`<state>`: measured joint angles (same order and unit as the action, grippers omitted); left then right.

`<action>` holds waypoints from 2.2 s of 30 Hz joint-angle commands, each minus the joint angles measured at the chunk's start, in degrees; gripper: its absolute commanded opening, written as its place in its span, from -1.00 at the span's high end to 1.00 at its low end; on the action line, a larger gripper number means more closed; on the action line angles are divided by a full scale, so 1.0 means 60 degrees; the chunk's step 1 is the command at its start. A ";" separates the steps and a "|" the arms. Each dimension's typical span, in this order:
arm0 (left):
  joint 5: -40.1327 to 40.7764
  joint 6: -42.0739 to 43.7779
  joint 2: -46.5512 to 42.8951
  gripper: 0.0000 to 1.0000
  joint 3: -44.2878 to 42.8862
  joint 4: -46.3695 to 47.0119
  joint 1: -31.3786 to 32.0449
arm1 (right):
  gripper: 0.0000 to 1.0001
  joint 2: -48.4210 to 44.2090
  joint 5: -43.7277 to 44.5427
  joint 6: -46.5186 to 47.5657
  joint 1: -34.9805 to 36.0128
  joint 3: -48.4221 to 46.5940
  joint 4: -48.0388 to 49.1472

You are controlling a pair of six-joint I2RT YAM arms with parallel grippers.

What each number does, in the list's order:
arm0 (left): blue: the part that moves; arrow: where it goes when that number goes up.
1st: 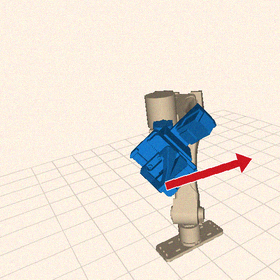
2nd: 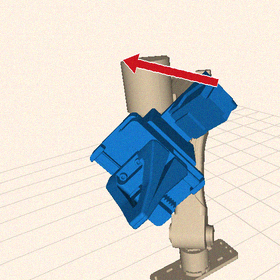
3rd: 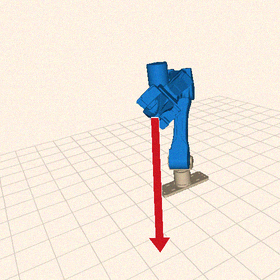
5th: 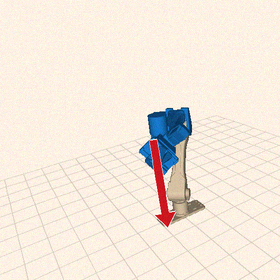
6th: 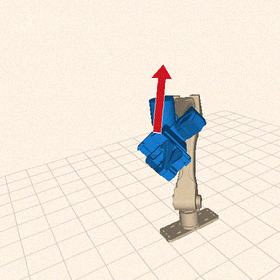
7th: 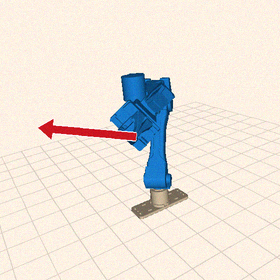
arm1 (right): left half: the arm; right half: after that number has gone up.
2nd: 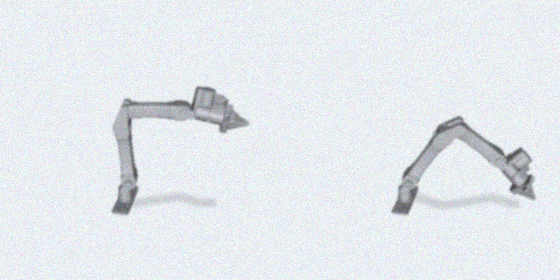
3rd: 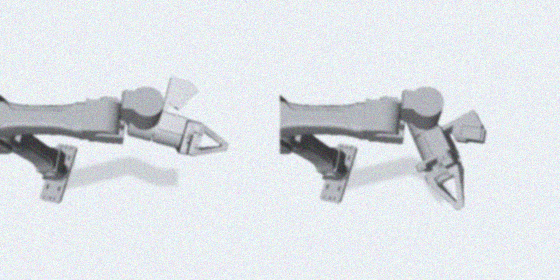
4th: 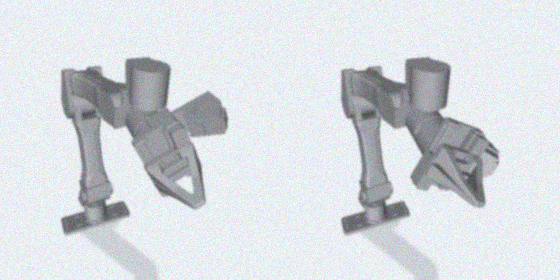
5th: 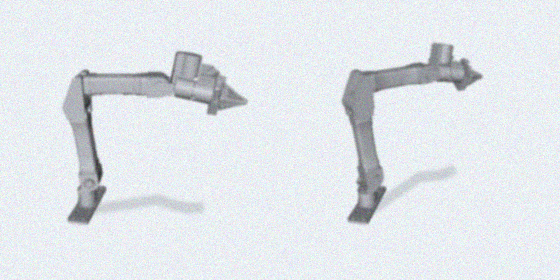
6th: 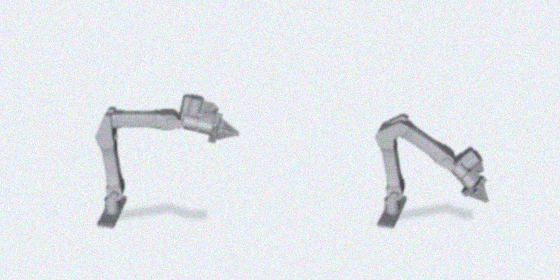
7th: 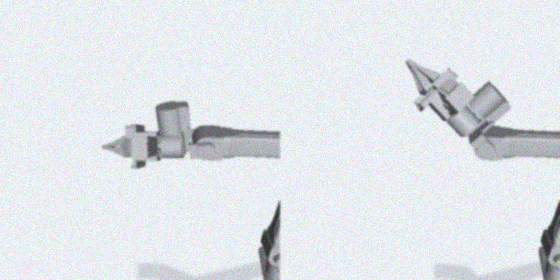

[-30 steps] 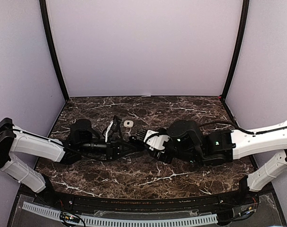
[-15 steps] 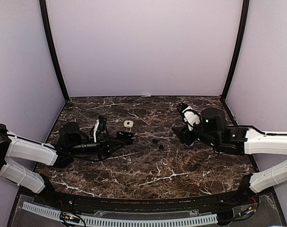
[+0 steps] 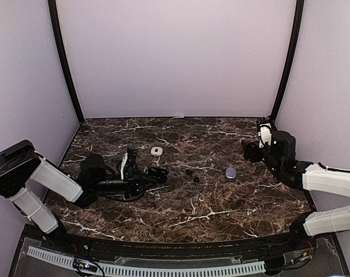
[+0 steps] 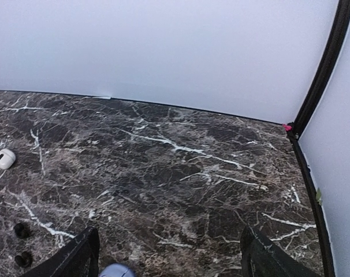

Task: Insert the wireless bluetooth earbuds into the charging case
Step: Adjust the right earbud at the center of the board.

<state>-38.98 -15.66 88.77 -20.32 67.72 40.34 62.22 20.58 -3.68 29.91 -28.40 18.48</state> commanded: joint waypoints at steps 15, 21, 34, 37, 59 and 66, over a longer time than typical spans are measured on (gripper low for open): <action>-0.0220 -0.0316 0.4362 0.82 -0.2356 0.3784 0.0882 | -0.75 -0.0463 -0.3223 0.1160 -0.1676 0.0887 0.0510; -0.0340 0.0355 0.4306 0.82 -0.2616 0.2928 0.0721 | -0.75 -0.0547 -0.3223 0.1160 -0.0323 0.0513 -0.1059; -0.0416 -0.0120 0.4160 0.83 -0.2373 0.3359 0.0003 | -0.75 0.0086 -0.3223 0.1160 0.1072 0.0496 -0.1035; -0.0440 -0.0237 0.4072 0.84 -0.2197 0.3446 -0.0247 | -0.75 0.0721 -0.3223 0.1160 0.1364 0.0210 -0.0921; -0.0641 0.0227 0.4466 0.86 -0.2748 0.2282 0.0083 | -0.34 0.2089 -0.4937 0.1607 -0.4159 0.2581 0.6913; -0.0803 0.0336 0.4480 0.86 -0.2766 0.2306 0.0218 | -0.40 0.3497 -0.5243 0.1554 -0.4681 0.2911 0.9223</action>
<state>-41.93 -14.63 115.61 -36.27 80.97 40.95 79.24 -8.93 5.63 3.25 -12.45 58.50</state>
